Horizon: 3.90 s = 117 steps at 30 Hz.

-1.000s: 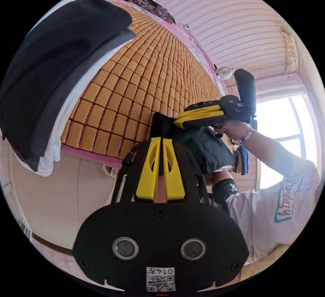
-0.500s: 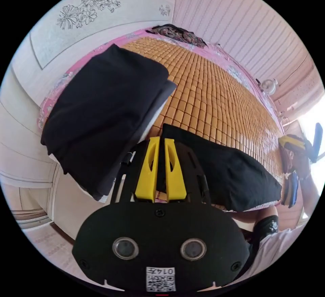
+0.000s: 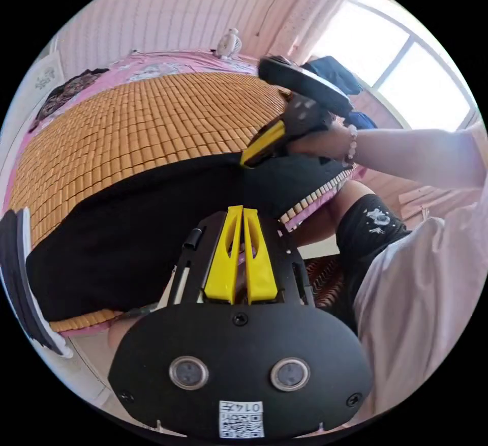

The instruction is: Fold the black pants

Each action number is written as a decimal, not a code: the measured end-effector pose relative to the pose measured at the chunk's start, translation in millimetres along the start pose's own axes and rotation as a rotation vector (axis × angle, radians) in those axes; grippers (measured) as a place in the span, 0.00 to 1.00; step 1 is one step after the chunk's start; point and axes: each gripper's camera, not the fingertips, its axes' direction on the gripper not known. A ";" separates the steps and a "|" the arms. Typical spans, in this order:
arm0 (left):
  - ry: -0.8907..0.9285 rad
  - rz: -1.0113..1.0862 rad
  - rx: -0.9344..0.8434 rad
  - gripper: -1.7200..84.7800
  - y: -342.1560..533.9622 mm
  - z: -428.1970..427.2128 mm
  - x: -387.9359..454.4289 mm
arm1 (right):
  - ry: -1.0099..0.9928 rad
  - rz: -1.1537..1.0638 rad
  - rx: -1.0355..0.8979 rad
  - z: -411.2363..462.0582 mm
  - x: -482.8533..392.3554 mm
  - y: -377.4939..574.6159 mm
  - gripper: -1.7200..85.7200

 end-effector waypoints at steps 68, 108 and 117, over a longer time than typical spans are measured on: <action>-0.086 -0.164 -0.318 0.01 -59.9 61.9 79.1 | 0.125 1.287 0.742 45.2 153.7 800.7 0.05; -0.126 -0.519 -0.190 0.12 46.6 -15.9 -38.7 | -0.479 0.347 0.466 135.6 68.6 485.0 0.09; -0.216 -0.286 -0.089 0.08 46.3 -49.8 12.9 | -0.545 0.422 0.448 149.8 84.9 478.3 0.08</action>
